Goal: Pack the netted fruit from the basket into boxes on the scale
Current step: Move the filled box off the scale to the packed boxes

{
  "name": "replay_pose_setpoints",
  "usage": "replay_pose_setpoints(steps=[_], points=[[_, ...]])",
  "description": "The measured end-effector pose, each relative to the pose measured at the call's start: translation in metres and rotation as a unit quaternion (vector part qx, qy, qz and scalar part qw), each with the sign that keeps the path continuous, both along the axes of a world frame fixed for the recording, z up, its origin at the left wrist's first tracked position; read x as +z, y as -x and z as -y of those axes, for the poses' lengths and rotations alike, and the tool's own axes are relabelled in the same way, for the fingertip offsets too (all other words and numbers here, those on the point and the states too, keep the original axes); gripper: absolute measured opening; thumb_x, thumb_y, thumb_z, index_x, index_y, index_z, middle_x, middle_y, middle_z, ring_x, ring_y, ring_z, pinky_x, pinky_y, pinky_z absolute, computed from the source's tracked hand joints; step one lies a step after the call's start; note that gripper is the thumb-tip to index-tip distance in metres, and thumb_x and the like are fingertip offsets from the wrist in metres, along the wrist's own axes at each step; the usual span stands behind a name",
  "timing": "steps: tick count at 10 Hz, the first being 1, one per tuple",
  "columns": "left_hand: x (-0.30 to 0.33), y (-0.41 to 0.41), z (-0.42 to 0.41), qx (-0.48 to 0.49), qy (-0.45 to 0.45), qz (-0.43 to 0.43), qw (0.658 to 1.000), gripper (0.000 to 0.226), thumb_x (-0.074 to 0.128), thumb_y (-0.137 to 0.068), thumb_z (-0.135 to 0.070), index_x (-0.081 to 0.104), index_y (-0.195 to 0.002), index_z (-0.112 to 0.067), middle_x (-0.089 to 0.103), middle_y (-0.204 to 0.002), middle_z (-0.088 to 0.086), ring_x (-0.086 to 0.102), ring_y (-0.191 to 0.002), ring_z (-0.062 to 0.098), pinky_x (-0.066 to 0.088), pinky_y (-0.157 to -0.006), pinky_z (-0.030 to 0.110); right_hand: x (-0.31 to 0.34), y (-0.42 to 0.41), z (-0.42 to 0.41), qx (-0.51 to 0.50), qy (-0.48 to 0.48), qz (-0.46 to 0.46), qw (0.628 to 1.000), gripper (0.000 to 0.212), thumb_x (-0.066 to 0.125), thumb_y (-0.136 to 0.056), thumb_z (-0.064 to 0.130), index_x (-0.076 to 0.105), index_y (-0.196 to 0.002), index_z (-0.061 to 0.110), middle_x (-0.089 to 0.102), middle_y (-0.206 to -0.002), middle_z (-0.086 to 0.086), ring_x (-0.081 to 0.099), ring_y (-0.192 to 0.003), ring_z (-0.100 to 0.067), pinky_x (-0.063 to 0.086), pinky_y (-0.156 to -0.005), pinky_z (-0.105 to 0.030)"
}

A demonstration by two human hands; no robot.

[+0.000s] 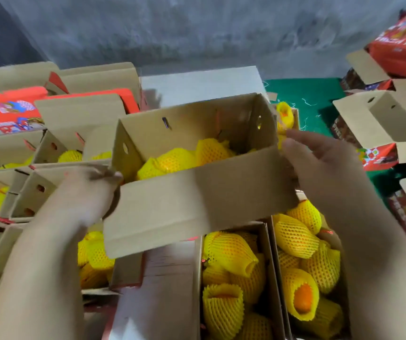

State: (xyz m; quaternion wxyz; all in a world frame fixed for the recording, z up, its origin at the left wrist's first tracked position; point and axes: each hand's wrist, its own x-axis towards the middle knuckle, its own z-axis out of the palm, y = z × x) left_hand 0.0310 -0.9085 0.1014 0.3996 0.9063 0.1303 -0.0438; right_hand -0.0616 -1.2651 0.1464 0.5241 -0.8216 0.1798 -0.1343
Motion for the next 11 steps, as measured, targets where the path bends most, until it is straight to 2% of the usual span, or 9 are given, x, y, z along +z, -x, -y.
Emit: replay_pose_setpoints(steps=[1, 2, 3, 4, 6, 7, 8, 9, 11], points=[[0.005, 0.039, 0.011, 0.002, 0.08, -0.002, 0.997, 0.046, 0.065, -0.102, -0.021, 0.058, -0.065, 0.004, 0.054, -0.06, 0.015, 0.049, -0.066, 0.025, 0.035, -0.064, 0.037, -0.003, 0.0, 0.004, 0.011, 0.074, -0.058, 0.995, 0.042, 0.052, -0.104, 0.047, 0.073, -0.091, 0.013, 0.073, -0.066, -0.003, 0.073, -0.063, -0.02, 0.063, -0.065, -0.048], [-0.003, 0.052, 0.004, 0.003, 0.087, -0.016, 0.996, 0.045, 0.062, -0.105, -0.017, 0.055, -0.068, 0.008, 0.051, -0.06, 0.015, 0.045, -0.066, 0.025, 0.03, -0.065, 0.039, -0.009, -0.011, 0.003, 0.004, 0.13, -0.084, 0.988, 0.04, 0.048, -0.102, 0.058, 0.062, -0.103, 0.02, 0.072, -0.086, -0.004, 0.069, -0.077, -0.026, 0.057, -0.068, -0.045], [-0.008, 0.058, 0.003, 0.036, 0.068, -0.01, 0.997, 0.042, 0.061, -0.105, -0.018, 0.057, -0.067, -0.002, 0.057, -0.065, 0.014, 0.048, -0.068, 0.028, 0.032, -0.064, 0.038, -0.014, -0.019, -0.008, 0.032, 0.0, -0.123, 0.992, 0.057, 0.041, -0.099, 0.07, 0.041, -0.142, 0.032, 0.059, -0.137, -0.002, 0.065, -0.108, -0.023, 0.058, -0.082, -0.046], [-0.016, 0.064, 0.011, 0.063, 0.081, -0.023, 0.994, 0.015, 0.061, -0.106, -0.02, 0.067, -0.1, -0.008, 0.065, -0.084, 0.007, 0.054, -0.075, 0.017, 0.036, -0.066, 0.034, -0.019, -0.019, -0.019, 0.077, -0.009, -0.114, 0.99, 0.08, 0.04, -0.087, 0.086, 0.03, -0.154, 0.043, 0.05, -0.151, 0.009, 0.057, -0.121, -0.014, 0.053, -0.094, -0.041], [-0.015, 0.063, 0.015, 0.142, 0.032, -0.006, 0.989, 0.097, 0.079, -0.09, -0.044, 0.016, -0.162, -0.022, 0.026, -0.154, 0.014, 0.028, -0.146, 0.032, 0.031, -0.119, 0.042, -0.026, -0.029, -0.031, 0.107, 0.059, -0.137, 0.983, 0.034, 0.044, -0.108, 0.036, 0.058, -0.138, 0.033, 0.062, -0.092, 0.009, 0.061, -0.084, -0.014, 0.041, -0.061, -0.025], [-0.01, 0.046, 0.007, 0.088, 0.107, 0.015, 0.99, 0.089, 0.074, -0.097, -0.033, 0.017, -0.166, -0.036, 0.034, -0.159, 0.006, 0.043, -0.139, 0.03, 0.044, -0.109, 0.038, -0.021, -0.028, -0.035, 0.097, 0.114, -0.139, 0.979, 0.03, 0.04, -0.108, 0.035, 0.054, -0.135, 0.036, 0.064, -0.101, 0.001, 0.064, -0.1, -0.029, 0.052, -0.074, -0.036], [-0.01, 0.03, 0.009, 0.029, 0.141, -0.005, 0.99, 0.03, 0.062, -0.105, -0.022, 0.059, -0.135, -0.026, 0.068, -0.122, 0.005, 0.058, -0.09, 0.02, 0.045, -0.076, 0.03, -0.019, -0.023, -0.037, 0.067, 0.196, -0.134, 0.969, 0.055, 0.039, -0.109, 0.041, 0.018, -0.16, 0.046, 0.05, -0.152, -0.006, 0.056, -0.128, -0.038, 0.05, -0.105, -0.057], [-0.026, 0.033, 0.013, 0.045, 0.13, 0.027, 0.99, 0.019, 0.058, -0.107, -0.018, 0.065, -0.125, -0.021, 0.068, -0.106, 0.003, 0.059, -0.095, 0.025, 0.042, -0.081, 0.035, -0.021, -0.019, -0.042, 0.017, 0.191, -0.054, 0.98, 0.058, 0.043, -0.11, 0.036, 0.017, -0.161, 0.044, 0.061, -0.138, 0.001, 0.059, -0.08, -0.008, 0.056, -0.068, -0.033], [-0.044, 0.051, 0.015, 0.096, 0.218, 0.06, 0.969, 0.019, 0.054, -0.11, -0.021, 0.062, -0.123, -0.032, 0.065, -0.096, -0.017, 0.053, -0.081, -0.004, 0.039, -0.07, 0.019, -0.02, -0.008, -0.056, 0.013, 0.239, -0.032, 0.97, 0.054, 0.041, -0.111, 0.032, 0.026, -0.162, 0.038, 0.066, -0.131, -0.004, 0.067, -0.099, -0.025, 0.059, -0.087, -0.044]])
